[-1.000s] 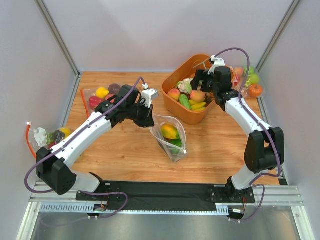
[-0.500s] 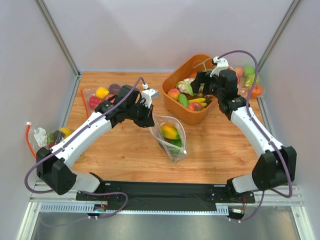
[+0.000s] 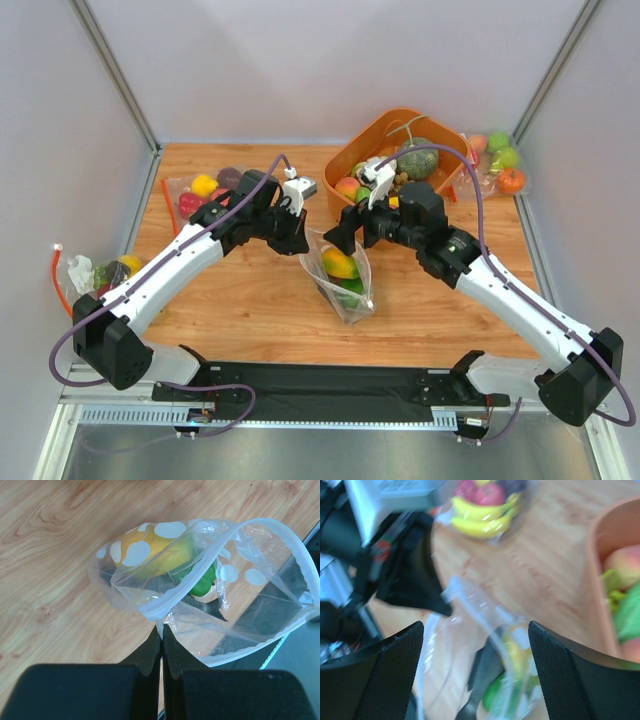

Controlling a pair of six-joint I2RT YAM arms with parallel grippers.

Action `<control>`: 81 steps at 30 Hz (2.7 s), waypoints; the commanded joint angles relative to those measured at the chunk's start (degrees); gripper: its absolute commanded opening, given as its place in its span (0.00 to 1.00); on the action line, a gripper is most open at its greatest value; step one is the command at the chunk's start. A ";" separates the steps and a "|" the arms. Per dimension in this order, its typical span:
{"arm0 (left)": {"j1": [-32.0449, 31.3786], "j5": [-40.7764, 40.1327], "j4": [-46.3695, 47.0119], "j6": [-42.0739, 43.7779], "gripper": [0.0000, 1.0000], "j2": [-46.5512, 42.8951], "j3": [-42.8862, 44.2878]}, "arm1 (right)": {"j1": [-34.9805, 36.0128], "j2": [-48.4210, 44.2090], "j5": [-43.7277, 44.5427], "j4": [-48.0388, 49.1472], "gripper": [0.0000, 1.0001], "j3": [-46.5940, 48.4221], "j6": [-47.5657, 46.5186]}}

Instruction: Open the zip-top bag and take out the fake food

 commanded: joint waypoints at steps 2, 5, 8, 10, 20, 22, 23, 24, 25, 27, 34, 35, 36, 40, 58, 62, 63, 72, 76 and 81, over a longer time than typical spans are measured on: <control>-0.17 0.55 0.08 0.72 0.00 -0.85 2.33 | 3.63 -2.68 -5.71 -3.91 0.85 -0.86 1.17; -0.17 0.55 0.00 0.72 0.00 -0.67 2.33 | 5.66 -2.94 -5.89 -3.91 0.82 -2.96 2.93; -0.26 0.46 0.00 0.80 0.00 -0.58 2.24 | 7.24 -2.68 -5.45 -2.94 0.80 -5.25 3.90; -0.17 0.63 -0.09 0.80 0.00 -0.49 2.33 | 7.68 -1.63 -5.45 -3.03 0.78 -5.78 4.26; -0.17 0.72 -0.09 0.80 0.00 -0.32 2.24 | 7.86 2.41 5.25 -5.32 0.70 -6.14 7.24; -0.17 0.90 -0.18 0.72 0.00 -0.23 2.33 | 7.86 2.68 7.28 -5.67 0.70 -6.31 7.86; -0.17 0.81 -0.18 0.80 0.00 -0.41 2.33 | 7.77 3.29 9.03 -6.02 0.70 -6.22 7.77; -0.26 1.16 -0.27 0.80 0.00 -0.41 2.42 | 7.86 3.64 9.92 -6.19 0.70 -6.14 7.60; -0.17 1.25 -0.18 0.72 0.00 -0.41 2.33 | 7.77 4.26 11.15 -6.28 0.70 -6.13 6.64; -0.17 1.43 -0.18 0.80 0.00 -0.41 2.42 | 7.86 6.19 11.77 -6.72 0.70 -5.96 5.67; -0.26 1.95 -0.18 0.72 0.00 0.29 2.42 | 9.35 10.41 12.21 -6.55 0.70 -4.47 1.63; -0.26 2.04 -0.18 0.80 0.00 0.30 2.42 | 9.35 10.94 13.09 -6.46 0.71 -4.20 1.27; -0.17 2.39 -0.18 0.80 0.00 0.30 2.42 | 9.35 11.38 13.44 -6.29 0.71 -3.77 0.83; -0.17 2.92 -0.18 0.72 0.00 0.73 2.42 | 9.35 14.01 17.20 -4.70 0.74 -3.23 0.57; -0.26 4.59 -0.27 0.80 0.00 1.79 2.33 | 8.83 21.04 24.70 6.11 0.85 -3.50 -0.14; -0.26 5.03 -0.18 0.80 0.00 2.05 2.42 | 8.74 23.24 25.13 9.44 0.87 -4.11 -1.01; -0.26 5.03 -0.18 0.89 0.00 1.97 2.42 | 8.82 23.51 25.48 10.06 0.88 -4.46 -1.54; -0.26 5.82 0.00 0.72 0.00 2.40 2.24 | 8.65 27.19 25.49 16.03 0.96 -4.90 -2.77; -0.35 6.00 0.00 0.72 0.00 2.67 2.33 | 8.56 29.75 23.47 18.06 1.00 -4.81 -2.51; -0.35 6.35 0.08 0.72 0.00 2.67 2.24 | 7.60 31.77 20.75 21.40 1.00 -5.60 -1.98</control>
